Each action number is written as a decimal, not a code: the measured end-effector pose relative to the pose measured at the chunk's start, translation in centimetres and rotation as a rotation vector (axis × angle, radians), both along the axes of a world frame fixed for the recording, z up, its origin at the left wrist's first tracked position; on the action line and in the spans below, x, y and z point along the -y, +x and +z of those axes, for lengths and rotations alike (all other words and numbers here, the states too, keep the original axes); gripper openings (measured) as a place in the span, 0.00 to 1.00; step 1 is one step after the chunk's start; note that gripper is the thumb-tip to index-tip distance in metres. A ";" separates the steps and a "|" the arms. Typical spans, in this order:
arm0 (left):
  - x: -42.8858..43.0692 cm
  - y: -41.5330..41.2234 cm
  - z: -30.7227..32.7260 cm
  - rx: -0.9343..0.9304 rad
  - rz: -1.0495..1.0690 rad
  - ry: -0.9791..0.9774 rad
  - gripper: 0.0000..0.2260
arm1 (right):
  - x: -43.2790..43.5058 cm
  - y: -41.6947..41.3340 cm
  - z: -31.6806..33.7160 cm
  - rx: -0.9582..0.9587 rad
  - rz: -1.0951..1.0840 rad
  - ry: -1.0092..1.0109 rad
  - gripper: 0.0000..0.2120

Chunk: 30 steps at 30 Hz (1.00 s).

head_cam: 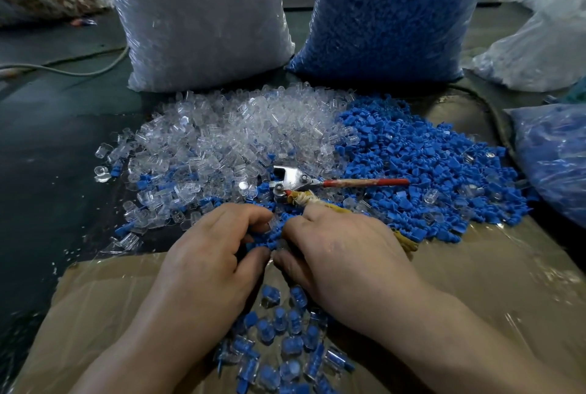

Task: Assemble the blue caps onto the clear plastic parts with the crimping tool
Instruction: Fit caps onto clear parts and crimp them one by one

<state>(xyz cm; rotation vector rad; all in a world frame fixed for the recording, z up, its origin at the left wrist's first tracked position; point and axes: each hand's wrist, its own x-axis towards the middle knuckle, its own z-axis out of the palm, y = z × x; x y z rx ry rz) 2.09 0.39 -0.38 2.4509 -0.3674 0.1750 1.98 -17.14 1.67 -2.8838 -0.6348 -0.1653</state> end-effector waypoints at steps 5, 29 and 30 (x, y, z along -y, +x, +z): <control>0.1 -0.1 0.3 0.019 -0.026 -0.004 0.14 | -0.2 -0.2 0.2 -0.019 -0.023 0.052 0.11; -1.0 0.7 -1.7 0.018 0.256 -0.511 0.15 | 0.0 -1.1 1.0 -0.119 0.027 0.147 0.14; -1.0 0.8 -1.7 -0.014 0.258 -0.603 0.16 | 0.1 -1.1 1.0 -0.117 0.019 0.171 0.14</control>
